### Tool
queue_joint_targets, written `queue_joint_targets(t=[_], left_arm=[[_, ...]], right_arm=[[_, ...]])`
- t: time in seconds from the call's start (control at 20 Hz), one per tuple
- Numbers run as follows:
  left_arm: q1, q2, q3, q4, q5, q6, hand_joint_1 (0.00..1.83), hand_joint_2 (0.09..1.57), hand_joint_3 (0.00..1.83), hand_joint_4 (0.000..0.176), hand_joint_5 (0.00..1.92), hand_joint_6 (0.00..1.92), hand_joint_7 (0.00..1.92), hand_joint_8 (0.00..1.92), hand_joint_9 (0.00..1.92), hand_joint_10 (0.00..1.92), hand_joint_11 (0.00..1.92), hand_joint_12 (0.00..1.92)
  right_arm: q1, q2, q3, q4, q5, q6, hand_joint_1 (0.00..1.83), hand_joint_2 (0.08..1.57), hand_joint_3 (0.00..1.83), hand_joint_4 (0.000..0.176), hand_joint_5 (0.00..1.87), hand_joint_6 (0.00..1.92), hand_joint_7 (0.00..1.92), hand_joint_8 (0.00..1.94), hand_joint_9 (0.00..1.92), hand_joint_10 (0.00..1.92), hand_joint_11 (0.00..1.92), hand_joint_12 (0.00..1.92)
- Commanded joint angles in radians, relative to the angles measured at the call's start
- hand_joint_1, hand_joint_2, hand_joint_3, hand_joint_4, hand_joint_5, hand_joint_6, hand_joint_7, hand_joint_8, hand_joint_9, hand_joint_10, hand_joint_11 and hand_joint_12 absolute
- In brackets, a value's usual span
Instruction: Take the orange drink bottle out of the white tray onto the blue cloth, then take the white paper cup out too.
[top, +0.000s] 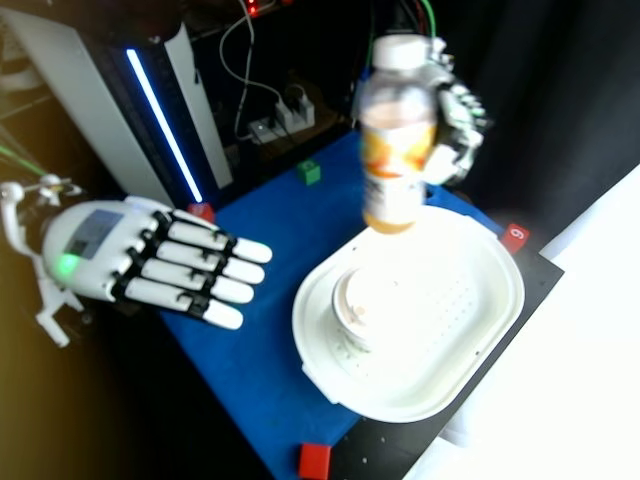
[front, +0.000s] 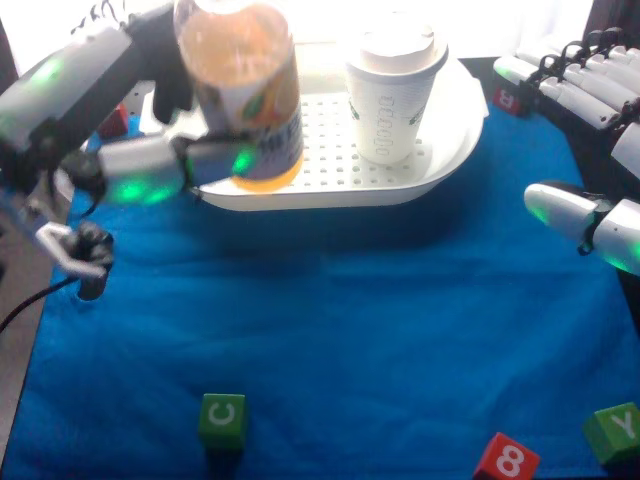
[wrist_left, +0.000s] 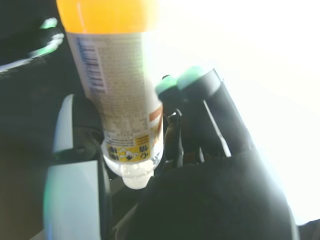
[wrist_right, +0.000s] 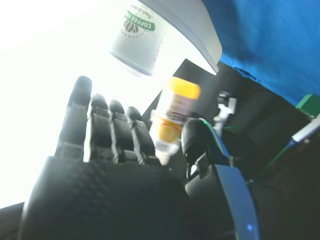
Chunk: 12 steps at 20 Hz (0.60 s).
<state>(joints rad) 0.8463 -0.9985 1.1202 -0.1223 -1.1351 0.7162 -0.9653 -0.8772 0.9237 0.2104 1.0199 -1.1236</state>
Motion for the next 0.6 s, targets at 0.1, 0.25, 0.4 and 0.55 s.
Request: queue_joint_targets(t=[0.1,0.25,0.4,0.55], left_arm=[[0.059,0.051,-0.069,0.028,-0.224,-0.015,0.92,1.24,0.00,0.135,0.73,1.39,0.55,1.79,0.71,1.92,0.86,1.92],[0.105,0.042,-0.082,0.023,-0.181,-0.020,0.95,1.28,0.00,0.016,0.67,1.47,0.54,1.72,0.68,1.82,0.79,1.92],[0.139,0.019,-0.064,-0.007,-0.109,-0.037,1.07,1.36,0.00,0.000,0.46,1.61,0.65,1.68,0.55,1.66,0.55,1.86],[0.158,0.023,-0.055,-0.016,-0.040,-0.037,0.64,1.29,0.00,0.048,0.29,1.03,0.37,0.78,0.33,1.11,0.19,1.64]], right_arm=[[0.006,-0.001,-0.002,0.000,0.124,0.002,0.41,1.47,0.00,0.000,0.00,0.00,0.00,0.00,0.00,0.00,0.00,0.87],[0.006,-0.001,-0.002,0.004,0.124,0.002,0.36,1.48,0.00,0.000,0.00,0.00,0.00,0.00,0.00,0.00,0.00,0.62],[0.006,0.000,-0.001,0.008,0.124,0.002,0.20,1.49,0.00,0.000,0.00,0.00,0.00,0.00,0.00,0.00,0.00,0.02],[0.006,0.000,0.004,0.009,0.126,0.002,0.31,1.49,0.00,0.000,0.00,0.00,0.00,0.00,0.00,0.00,0.00,0.00]])
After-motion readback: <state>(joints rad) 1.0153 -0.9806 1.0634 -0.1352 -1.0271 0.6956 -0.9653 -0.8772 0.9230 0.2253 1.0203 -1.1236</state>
